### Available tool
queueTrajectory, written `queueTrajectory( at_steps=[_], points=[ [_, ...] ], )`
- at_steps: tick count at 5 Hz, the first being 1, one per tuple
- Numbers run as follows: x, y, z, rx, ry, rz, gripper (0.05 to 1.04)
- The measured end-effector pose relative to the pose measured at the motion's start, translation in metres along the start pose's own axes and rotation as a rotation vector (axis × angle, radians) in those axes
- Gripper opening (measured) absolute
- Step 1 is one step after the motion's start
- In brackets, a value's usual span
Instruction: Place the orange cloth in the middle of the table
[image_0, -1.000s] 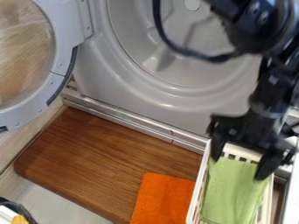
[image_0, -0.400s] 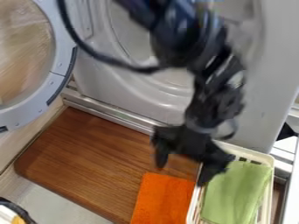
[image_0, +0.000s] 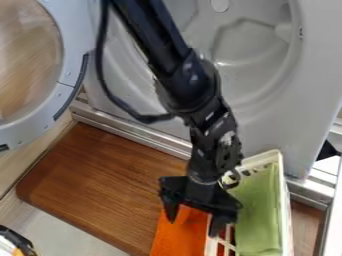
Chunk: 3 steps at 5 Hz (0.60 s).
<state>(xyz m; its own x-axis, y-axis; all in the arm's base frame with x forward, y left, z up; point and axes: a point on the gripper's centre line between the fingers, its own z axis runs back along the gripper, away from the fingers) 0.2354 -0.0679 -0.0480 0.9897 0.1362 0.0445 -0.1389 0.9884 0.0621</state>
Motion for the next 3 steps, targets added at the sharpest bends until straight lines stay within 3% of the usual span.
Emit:
queueTrajectory(
  at_steps=[1,2,3],
  points=[
    [0.001,0.002,-0.006,0.01,0.001,-0.01,1.0],
    [-0.001,0.009,0.002,-0.009,0.0,0.002,1.0],
    [0.006,0.006,0.033,-0.054,-0.07,-0.001,1.0]
  ],
)
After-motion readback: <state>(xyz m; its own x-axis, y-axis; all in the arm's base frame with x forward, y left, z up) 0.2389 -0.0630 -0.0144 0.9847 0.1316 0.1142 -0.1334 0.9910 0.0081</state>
